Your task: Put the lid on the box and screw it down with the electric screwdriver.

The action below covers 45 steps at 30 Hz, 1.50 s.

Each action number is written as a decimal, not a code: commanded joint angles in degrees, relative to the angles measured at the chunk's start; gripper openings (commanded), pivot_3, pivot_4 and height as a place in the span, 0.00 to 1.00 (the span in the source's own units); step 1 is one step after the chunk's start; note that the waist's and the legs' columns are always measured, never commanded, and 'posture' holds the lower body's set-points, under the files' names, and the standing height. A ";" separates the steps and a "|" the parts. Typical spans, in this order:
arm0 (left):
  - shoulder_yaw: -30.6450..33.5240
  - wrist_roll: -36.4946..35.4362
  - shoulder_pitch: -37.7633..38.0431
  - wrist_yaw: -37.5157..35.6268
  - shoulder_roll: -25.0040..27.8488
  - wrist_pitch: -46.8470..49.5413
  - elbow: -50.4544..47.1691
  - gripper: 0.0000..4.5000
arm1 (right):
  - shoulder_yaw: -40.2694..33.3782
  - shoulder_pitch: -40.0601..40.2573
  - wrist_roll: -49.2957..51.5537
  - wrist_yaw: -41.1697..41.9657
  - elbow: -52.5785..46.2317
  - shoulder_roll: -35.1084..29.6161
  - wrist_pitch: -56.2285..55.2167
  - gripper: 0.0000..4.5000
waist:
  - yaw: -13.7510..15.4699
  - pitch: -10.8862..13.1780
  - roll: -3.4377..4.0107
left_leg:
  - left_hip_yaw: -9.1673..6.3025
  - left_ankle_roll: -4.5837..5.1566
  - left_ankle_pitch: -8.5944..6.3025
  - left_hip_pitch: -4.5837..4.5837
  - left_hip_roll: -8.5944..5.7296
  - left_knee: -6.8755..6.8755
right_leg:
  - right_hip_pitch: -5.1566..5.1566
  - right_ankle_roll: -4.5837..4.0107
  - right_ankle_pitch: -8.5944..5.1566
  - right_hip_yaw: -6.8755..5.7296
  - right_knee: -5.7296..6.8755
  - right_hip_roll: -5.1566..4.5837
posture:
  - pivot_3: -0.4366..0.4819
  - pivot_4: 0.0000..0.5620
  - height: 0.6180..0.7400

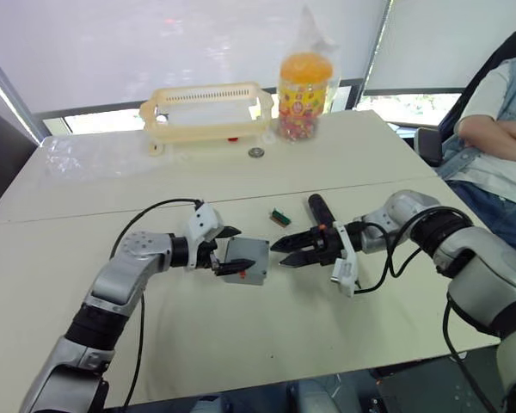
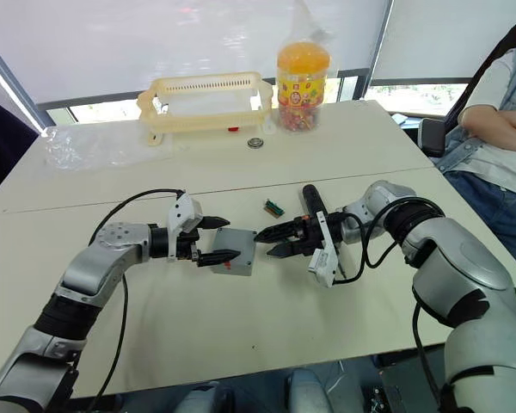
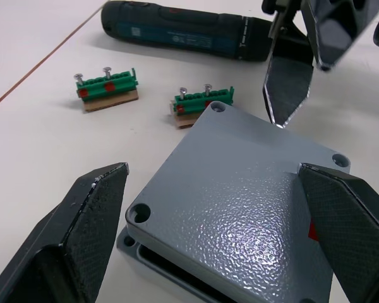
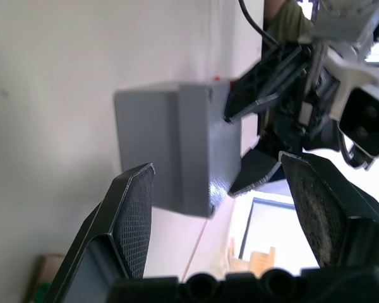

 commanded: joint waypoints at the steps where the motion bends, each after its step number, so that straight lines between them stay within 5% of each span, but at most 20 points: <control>1: 1.52 0.76 1.08 1.33 1.10 0.08 -0.70 0.98 | -3.49 -1.23 3.82 1.09 1.36 -1.22 -1.58 0.76 | 0.00 0.00 0.00 | 0.00 0.00 0.00 0.00 0.00 0.00 | 0.00 0.00 0.00 0.00 0.00 0.00 | 0.48 0.27 1.00; 5: 3.83 -1.54 1.50 2.53 1.08 2.79 -2.99 0.98 | -8.95 0.18 14.65 8.71 5.19 -2.39 -7.24 0.76 | -0.06 0.00 0.00 | 0.00 0.02 -0.01 -0.01 0.00 0.00 | 0.00 0.00 0.00 0.00 -0.01 0.00 | 0.48 0.27 1.00; 8: 4.33 -2.04 2.07 2.94 1.09 3.66 -3.92 0.98 | -11.74 2.02 26.47 17.40 10.36 -2.09 -12.74 0.57 | -0.09 0.00 -0.01 | 0.02 0.10 -0.06 -0.01 0.03 0.00 | 0.03 0.01 0.00 0.00 -0.07 0.00 | 0.48 0.27 1.00; 11: 4.31 -1.94 2.57 3.17 1.17 3.74 -4.37 0.98 | -10.06 3.95 40.32 27.40 18.82 0.25 -18.27 0.24 | -0.22 0.01 -0.02 | 0.06 0.16 -0.08 0.01 0.04 0.02 | 0.08 0.04 0.02 0.01 -0.10 -0.01 | 0.48 0.27 1.00; 13: 4.62 -2.35 2.53 3.43 1.02 4.14 -4.54 0.98 | -4.10 14.73 74.92 51.19 -4.42 -7.08 1.38 0.02 | -0.06 0.02 -0.06 | 0.06 0.22 -0.12 0.13 0.08 0.02 | 0.24 0.05 0.03 0.01 -0.14 -0.01 | 0.48 0.27 1.00; 15: 4.76 -2.48 2.48 3.59 0.96 4.32 -4.69 0.98 | -2.88 23.33 97.29 67.29 -26.81 -13.32 20.72 0.02 | 0.62 0.04 -0.01 | -0.08 0.45 -0.25 0.12 0.33 0.14 | 0.41 0.06 0.01 -0.09 -0.24 -0.01 | 0.48 0.27 1.00; 17: 4.86 -2.64 2.39 3.65 0.94 4.54 -4.84 0.98 | -6.75 27.89 105.79 74.19 -38.10 -15.46 33.49 0.02 | 0.69 0.05 0.02 | -0.19 0.60 -0.34 0.02 0.43 0.27 | 0.38 0.08 0.02 -0.10 -0.29 -0.02 | 0.48 0.27 1.00; 24: 5.08 -3.24 2.20 3.81 0.87 5.09 -5.37 0.98 | -20.01 37.61 107.87 82.40 -52.47 -12.62 54.82 0.02 | 1.88 0.06 0.04 | 0.02 0.63 -0.36 0.53 0.65 0.37 | 0.97 0.10 0.13 -0.13 -0.66 0.31 | 0.48 0.27 1.00; 32: 4.94 -3.55 2.41 4.03 0.99 5.35 -5.79 0.98 | -29.51 43.25 100.47 87.81 -54.20 -6.61 63.15 0.02 | 3.12 0.06 0.03 | 0.14 0.63 -0.36 0.47 0.67 0.31 | 1.04 0.14 0.23 -0.12 -0.99 0.31 | 0.48 0.27 1.00; 37: 5.03 -3.55 3.03 4.14 1.21 5.15 -6.00 0.98 | -38.06 44.87 104.11 90.20 -57.27 -2.98 66.35 0.02 | 3.13 0.06 0.03 | 0.13 0.63 -0.36 0.47 0.67 0.30 | 1.04 0.15 0.25 -0.11 -0.99 0.30 | 0.48 0.27 1.00; 45: 4.73 -3.48 3.35 4.34 0.88 4.92 -6.29 0.98 | -50.03 46.51 111.30 81.86 -64.96 3.14 85.45 0.02 | 3.08 0.06 0.02 | 0.11 0.63 -0.36 0.50 0.69 0.24 | 1.04 0.15 0.25 -0.11 -0.99 0.31 | 0.48 0.27 1.00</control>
